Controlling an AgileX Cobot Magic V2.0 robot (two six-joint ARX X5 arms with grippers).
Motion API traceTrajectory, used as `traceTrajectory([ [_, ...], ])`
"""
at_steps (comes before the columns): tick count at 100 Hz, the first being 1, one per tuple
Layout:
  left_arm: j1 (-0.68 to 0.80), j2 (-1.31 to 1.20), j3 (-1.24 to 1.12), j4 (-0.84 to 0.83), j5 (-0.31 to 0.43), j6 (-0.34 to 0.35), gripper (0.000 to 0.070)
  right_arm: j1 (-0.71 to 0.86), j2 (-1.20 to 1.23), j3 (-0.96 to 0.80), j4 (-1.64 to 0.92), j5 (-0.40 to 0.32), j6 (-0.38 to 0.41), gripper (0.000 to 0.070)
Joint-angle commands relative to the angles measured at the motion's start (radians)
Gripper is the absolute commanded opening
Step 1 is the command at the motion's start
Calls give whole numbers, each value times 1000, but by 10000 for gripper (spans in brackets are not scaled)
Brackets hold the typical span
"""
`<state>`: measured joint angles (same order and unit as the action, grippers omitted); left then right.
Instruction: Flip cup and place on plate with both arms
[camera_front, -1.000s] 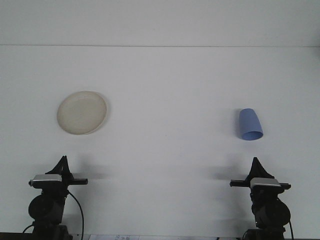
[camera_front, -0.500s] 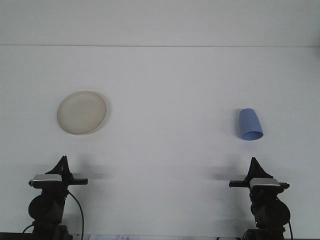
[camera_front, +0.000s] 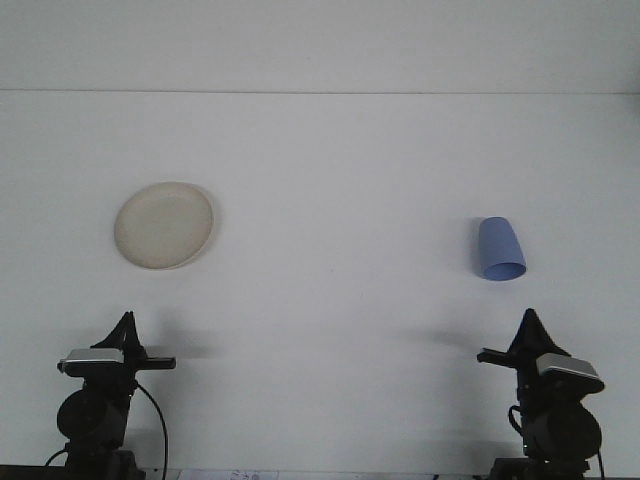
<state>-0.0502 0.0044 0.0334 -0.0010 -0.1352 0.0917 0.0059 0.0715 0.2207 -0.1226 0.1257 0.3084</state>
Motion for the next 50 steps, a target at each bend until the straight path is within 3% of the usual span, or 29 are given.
traceTrajectory([
  [1, 0, -2, -19, 10, -3, 12, 15, 0, 52, 68, -7, 18, 4, 29],
  [5, 0, -2, -19, 10, -3, 12, 15, 0, 92, 111, -14, 18, -17, 123],
  [13, 0, -2, -19, 10, -3, 12, 15, 0, 181, 193, -32, 31, -63, 456],
  [17, 0, -2, -19, 10, -3, 12, 15, 0, 229, 232, -45, 36, -88, 558],
  [33, 0, -2, -19, 10, -3, 12, 15, -1, 416, 328, -78, 49, -200, 534],
  [50, 0, -2, -19, 10, -3, 12, 15, -21, 609, 330, -65, 88, -248, 534],
])
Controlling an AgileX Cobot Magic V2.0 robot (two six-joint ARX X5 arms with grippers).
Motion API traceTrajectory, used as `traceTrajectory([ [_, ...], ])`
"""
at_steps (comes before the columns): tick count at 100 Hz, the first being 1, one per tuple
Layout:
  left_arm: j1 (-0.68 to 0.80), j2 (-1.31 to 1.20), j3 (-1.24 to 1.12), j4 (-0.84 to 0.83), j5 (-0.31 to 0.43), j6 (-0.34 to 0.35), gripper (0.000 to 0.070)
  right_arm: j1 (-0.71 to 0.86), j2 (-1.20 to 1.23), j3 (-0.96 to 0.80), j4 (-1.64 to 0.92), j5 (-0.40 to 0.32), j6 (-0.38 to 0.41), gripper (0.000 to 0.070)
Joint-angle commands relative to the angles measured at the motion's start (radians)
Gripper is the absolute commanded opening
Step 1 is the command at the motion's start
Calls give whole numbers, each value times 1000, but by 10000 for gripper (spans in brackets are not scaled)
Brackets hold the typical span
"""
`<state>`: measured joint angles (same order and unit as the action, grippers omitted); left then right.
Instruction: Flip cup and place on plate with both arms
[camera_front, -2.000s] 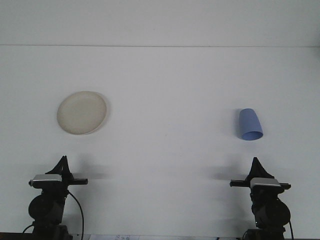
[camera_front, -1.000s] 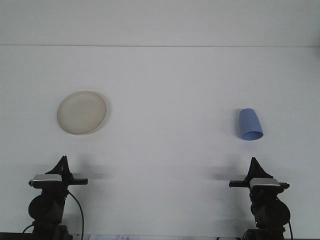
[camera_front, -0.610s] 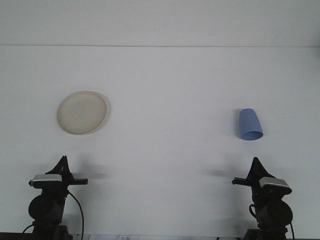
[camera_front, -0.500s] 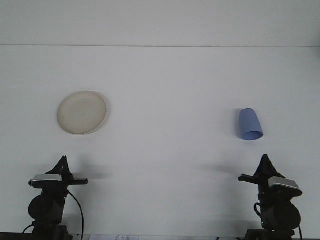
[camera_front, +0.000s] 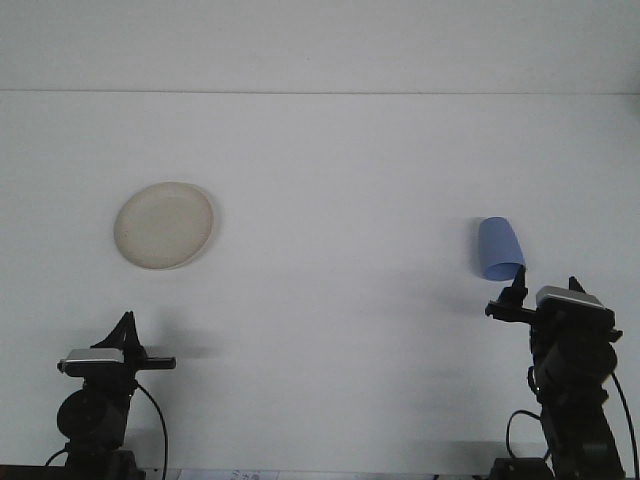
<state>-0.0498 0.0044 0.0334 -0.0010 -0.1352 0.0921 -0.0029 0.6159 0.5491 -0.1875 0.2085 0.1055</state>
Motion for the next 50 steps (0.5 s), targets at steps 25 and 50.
traceTrajectory([
  [25, 0, -2, -19, 10, -3, 12, 15, -84, 301, 0, 32, -13, -79, 534],
  [50, 0, -2, -19, 10, -3, 11, 15, -179, 494, 0, 146, -138, -133, 534],
])
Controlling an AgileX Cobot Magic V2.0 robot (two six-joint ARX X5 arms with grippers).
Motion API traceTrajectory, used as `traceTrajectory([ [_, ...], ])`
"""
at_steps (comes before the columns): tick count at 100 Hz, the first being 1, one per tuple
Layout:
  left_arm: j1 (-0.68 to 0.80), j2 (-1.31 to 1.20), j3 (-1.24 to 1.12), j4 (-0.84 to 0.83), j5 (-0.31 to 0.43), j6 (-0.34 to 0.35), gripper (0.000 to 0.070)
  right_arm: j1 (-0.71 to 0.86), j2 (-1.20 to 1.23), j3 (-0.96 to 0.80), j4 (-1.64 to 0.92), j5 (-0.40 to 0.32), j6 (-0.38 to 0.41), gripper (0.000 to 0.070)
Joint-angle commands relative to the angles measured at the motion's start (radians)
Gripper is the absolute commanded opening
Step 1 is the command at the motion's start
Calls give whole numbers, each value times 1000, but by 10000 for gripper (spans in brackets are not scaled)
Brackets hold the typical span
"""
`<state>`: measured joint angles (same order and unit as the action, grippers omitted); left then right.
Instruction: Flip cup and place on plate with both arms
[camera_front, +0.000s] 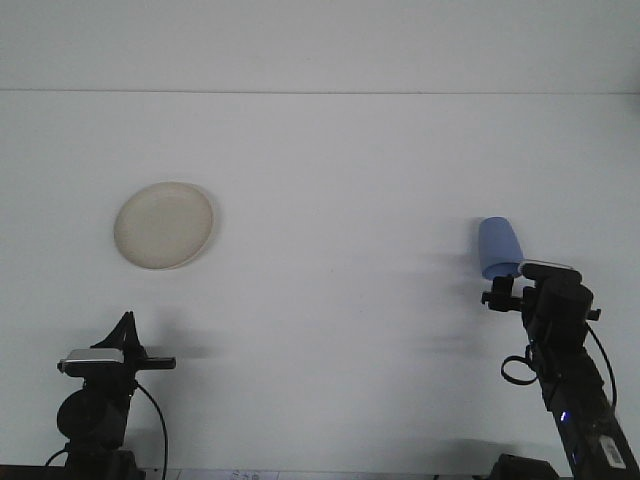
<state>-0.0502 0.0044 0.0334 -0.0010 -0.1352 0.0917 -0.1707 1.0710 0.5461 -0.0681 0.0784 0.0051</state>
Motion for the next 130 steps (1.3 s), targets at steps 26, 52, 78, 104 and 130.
traceTrajectory([
  [26, 0, -2, -19, 10, -3, 12, 15, -71, 185, 3, 219, -81, -65, 534],
  [52, 0, -2, -19, 10, -3, 12, 15, -93, 330, 3, 425, -143, -82, 534],
  [78, 0, -2, -19, 10, -3, 12, 15, -93, 468, 3, 624, -166, -83, 422],
  [104, 0, -2, -19, 10, -3, 12, 15, -92, 514, 3, 708, -196, -80, 62],
  [130, 0, -2, -19, 10, -3, 12, 15, -89, 465, 3, 693, -195, -34, 3],
])
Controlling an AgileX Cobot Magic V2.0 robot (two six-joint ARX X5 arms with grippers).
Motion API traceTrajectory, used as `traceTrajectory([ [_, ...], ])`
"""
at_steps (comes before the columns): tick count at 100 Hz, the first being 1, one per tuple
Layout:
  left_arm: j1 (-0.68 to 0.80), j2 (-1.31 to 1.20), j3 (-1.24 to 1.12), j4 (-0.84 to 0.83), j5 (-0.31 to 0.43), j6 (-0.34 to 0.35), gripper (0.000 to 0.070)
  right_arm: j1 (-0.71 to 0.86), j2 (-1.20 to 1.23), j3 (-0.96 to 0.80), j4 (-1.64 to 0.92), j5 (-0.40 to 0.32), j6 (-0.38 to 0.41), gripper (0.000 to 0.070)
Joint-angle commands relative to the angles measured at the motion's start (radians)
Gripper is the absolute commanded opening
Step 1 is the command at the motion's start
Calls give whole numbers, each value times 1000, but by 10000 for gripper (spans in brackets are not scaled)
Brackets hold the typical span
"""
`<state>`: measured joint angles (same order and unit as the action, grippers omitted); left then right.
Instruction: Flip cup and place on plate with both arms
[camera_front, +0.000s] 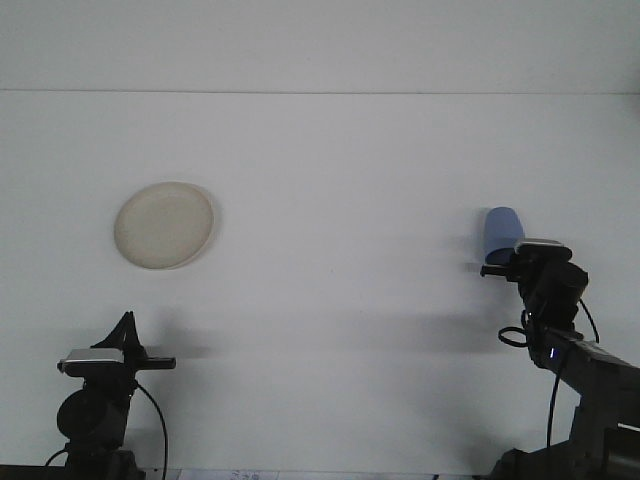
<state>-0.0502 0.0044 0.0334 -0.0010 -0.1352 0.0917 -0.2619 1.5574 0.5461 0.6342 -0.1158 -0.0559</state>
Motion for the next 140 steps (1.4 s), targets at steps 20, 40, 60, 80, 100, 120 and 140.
traceTrajectory([
  [20, 0, -2, -19, 10, -3, 12, 15, 33, -241, 11, -217, 74, 61, 3],
  [40, 0, -2, -19, 10, -3, 12, 15, 126, -499, 155, -732, 97, 89, 3],
  [60, 0, -2, -19, 10, -3, 12, 15, 279, -533, 462, -1235, 64, 89, 3],
  [80, 0, -2, -19, 10, -3, 12, 15, 457, -409, 719, -1612, -2, 96, 3],
  [100, 0, -2, -19, 10, -3, 12, 15, 668, -249, 829, -1790, -44, 105, 3],
  [120, 0, -2, -19, 10, -3, 12, 15, 869, -82, 868, -1845, -41, 102, 3],
  [140, 0, -2, -19, 10, -3, 12, 15, 990, 75, 927, -1930, -41, 62, 3],
])
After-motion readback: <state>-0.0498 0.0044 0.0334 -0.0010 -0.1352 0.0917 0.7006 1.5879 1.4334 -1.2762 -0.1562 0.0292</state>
